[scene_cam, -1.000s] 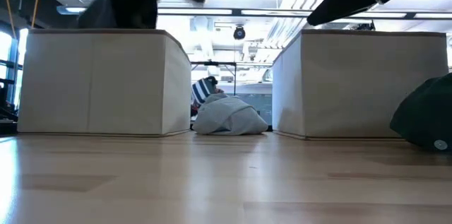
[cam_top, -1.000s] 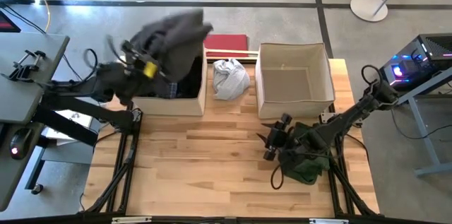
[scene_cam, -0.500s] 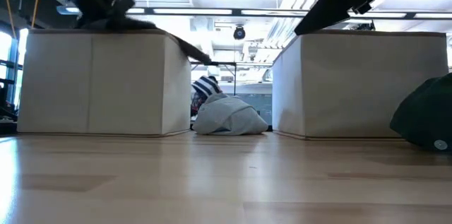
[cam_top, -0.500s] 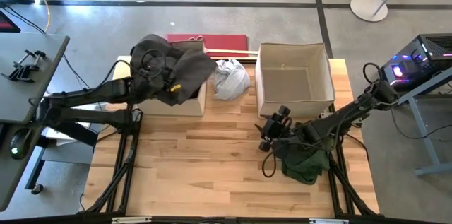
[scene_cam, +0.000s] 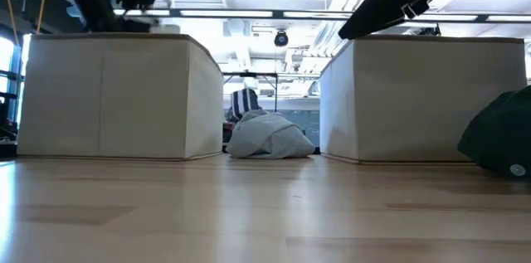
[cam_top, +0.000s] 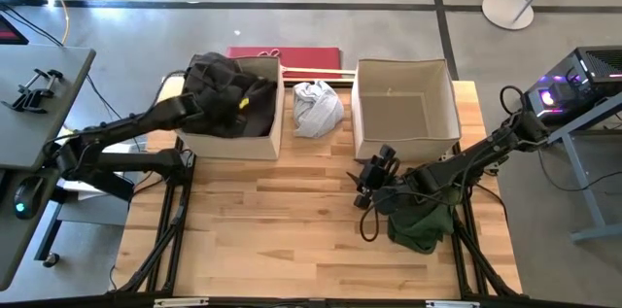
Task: Sort clothes
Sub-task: Put the grey shirt into the left laundry organizer
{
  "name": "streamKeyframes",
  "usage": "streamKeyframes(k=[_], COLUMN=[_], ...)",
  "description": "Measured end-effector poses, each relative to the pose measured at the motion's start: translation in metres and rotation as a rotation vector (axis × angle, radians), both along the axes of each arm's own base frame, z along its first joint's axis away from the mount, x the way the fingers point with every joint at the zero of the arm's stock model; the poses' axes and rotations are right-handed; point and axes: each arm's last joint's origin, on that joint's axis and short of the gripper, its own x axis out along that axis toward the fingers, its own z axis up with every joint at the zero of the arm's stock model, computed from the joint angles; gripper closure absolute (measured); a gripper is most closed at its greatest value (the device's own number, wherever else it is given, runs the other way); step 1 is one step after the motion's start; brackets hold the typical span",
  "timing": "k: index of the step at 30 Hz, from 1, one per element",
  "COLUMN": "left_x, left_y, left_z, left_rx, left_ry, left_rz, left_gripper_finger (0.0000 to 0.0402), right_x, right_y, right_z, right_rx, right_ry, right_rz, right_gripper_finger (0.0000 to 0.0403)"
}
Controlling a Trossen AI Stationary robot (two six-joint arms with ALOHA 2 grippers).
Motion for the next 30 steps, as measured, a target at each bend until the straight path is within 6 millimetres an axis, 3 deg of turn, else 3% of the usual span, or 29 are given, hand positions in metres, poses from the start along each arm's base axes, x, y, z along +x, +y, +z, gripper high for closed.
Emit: streamKeyframes(k=[9, 11, 14, 16, 19, 25, 30], left_x=[0.011, 0.006, -0.002, -0.002, 0.010, 0.046, 0.066], left_y=[0.000, 0.000, 0.005, 0.014, 0.032, 0.062, 0.072], left_z=[0.102, 0.119, 0.127, 0.121, 0.097, 0.015, -0.043], left_rx=[0.121, 0.177, 0.352, 0.435, 0.356, 0.032, -0.191], left_ry=[-0.284, -0.264, -0.046, 0.140, 0.281, 0.451, 0.519], left_rz=[-0.200, -0.160, 0.054, 0.176, 0.185, 0.039, -0.076], left_gripper_finger=[0.0157, 0.0147, 0.0153, 0.0168, 0.0199, 0.0258, 0.0287], right_x=[0.000, 0.000, 0.000, 0.000, 0.002, 0.003, 0.004], right_y=[0.000, 0.000, 0.000, -0.001, -0.005, -0.010, -0.009], right_z=[0.000, 0.000, 0.000, 0.000, 0.000, 0.000, -0.001], right_rx=[-0.014, -0.020, -0.029, -0.031, -0.031, -0.019, 0.009], right_ry=[0.011, 0.015, 0.021, 0.023, 0.023, 0.018, 0.018], right_rz=[0.010, 0.013, 0.019, 0.015, 0.001, -0.020, -0.008], right_gripper_finger=[0.0224, 0.0224, 0.0224, 0.0224, 0.0224, 0.0224, 0.0224])
